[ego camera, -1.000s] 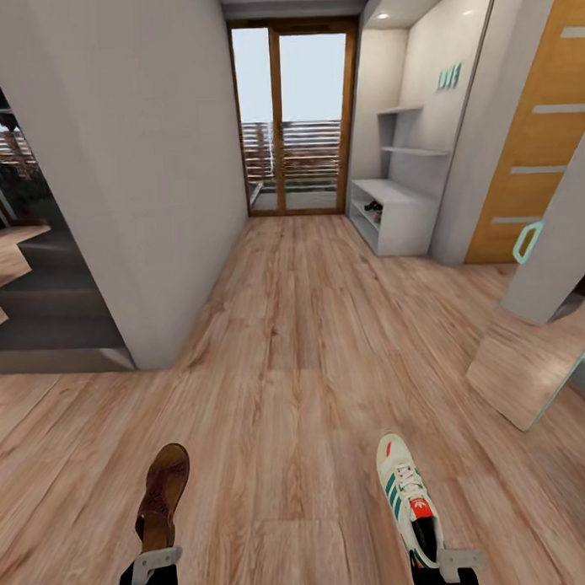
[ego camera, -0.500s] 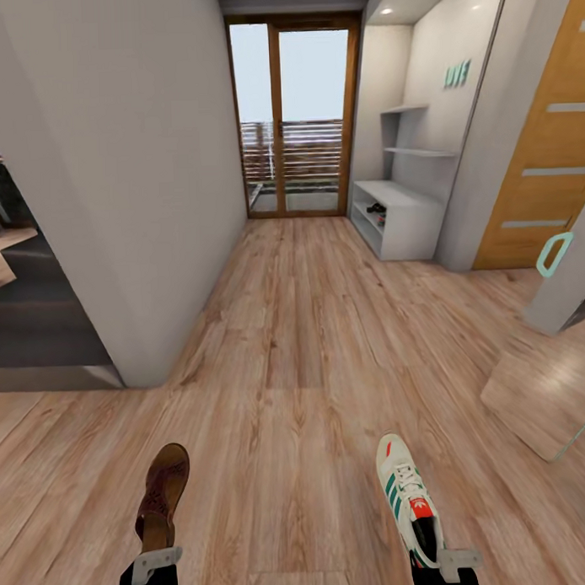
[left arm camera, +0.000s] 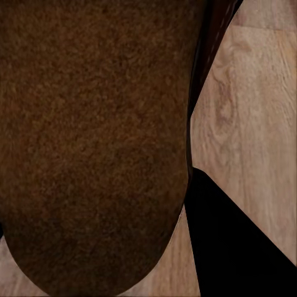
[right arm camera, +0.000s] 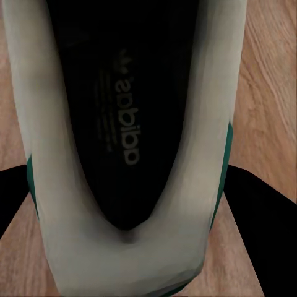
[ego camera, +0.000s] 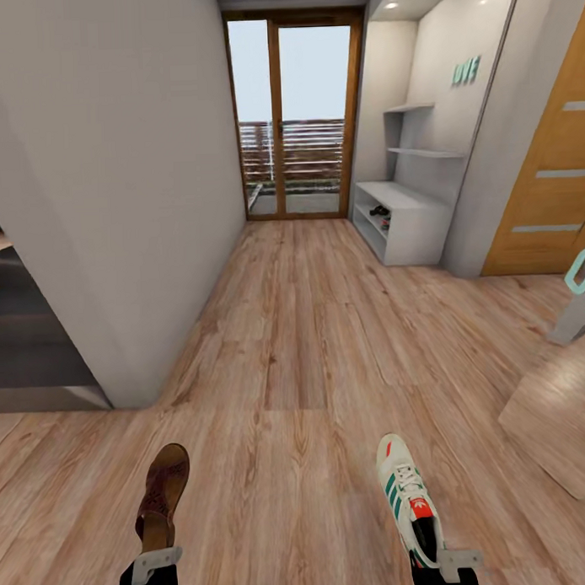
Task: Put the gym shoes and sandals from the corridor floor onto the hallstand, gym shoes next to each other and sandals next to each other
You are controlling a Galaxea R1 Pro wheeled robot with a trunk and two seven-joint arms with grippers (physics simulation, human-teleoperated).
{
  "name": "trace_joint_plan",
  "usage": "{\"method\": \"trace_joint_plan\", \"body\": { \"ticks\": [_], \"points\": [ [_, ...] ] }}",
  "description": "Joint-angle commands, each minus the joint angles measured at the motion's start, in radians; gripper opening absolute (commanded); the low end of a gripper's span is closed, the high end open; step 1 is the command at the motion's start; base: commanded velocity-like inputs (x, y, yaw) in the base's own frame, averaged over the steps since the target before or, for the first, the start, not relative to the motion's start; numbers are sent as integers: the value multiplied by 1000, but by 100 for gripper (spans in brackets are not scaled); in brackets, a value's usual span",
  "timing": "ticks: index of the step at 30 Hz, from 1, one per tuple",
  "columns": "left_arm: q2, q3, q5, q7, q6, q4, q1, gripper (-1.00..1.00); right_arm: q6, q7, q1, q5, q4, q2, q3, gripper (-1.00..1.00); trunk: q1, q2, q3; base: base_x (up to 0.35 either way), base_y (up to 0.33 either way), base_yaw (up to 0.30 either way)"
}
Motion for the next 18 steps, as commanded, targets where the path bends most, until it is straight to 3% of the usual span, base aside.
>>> {"method": "trace_joint_plan", "body": {
  "ticks": [1, 18],
  "points": [
    [0, 7, 1, -11, -1, 1, -1, -100, -2, -4, 0, -6, 0, 0, 9, -100, 0, 0, -1, 338, 0, 0],
    [1, 7, 1, -11, -1, 1, -1, -100, -2, -4, 0, -6, 0, 0, 9, -100, 0, 0, -1, 338, 0, 0]
  ]
}}
